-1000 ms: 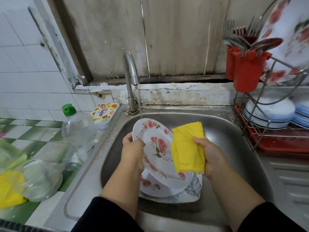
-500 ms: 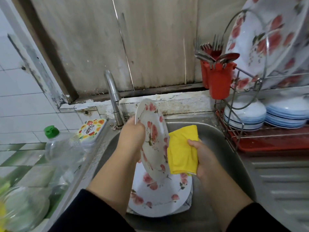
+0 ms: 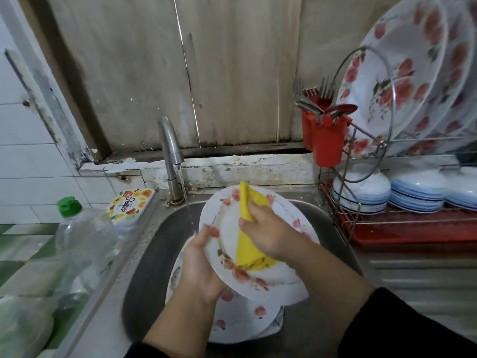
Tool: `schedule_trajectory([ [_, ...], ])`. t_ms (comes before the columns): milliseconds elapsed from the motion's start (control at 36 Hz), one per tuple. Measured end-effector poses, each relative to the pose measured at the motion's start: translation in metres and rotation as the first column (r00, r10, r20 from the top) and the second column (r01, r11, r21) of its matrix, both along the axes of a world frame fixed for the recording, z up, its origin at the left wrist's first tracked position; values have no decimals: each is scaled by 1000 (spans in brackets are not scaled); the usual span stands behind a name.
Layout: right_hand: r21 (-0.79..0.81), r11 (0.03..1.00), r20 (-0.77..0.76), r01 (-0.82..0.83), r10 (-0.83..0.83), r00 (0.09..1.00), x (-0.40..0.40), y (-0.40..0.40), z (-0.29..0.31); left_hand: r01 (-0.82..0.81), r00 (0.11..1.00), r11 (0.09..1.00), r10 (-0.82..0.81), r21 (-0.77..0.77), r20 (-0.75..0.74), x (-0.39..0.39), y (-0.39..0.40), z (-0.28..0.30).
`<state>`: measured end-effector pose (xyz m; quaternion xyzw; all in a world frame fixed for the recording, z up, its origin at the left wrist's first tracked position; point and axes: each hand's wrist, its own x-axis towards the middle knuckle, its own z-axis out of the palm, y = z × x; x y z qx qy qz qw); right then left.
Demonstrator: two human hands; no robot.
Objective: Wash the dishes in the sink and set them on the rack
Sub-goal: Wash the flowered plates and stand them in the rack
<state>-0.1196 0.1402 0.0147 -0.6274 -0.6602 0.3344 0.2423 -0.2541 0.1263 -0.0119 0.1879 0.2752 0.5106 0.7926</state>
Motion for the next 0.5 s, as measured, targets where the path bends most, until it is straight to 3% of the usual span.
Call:
schedule_trajectory([
  [56, 36, 993, 448, -111, 83, 890, -11, -3, -17, 29, 999, 999, -27, -45, 29, 0, -1, -16],
  [111, 86, 987, 598, -139, 61, 799, -18, -6, -34, 51, 998, 995, -47, -85, 48, -1, -2, -30],
  [222, 49, 996, 502, -68, 34, 864, -19, 3, -51, 40, 998, 996, -36, -82, 46, -3, 2, -43],
  [361, 18, 984, 417, 176, -168, 893, -28, 17, -57, 75, 997, 997, -74, -21, 36, -1, 2, -46],
  [500, 6, 999, 366, -50, 44, 929, -31, -7, -61, 21, 999, 999, -22, -29, -33, -4, 10, -56],
])
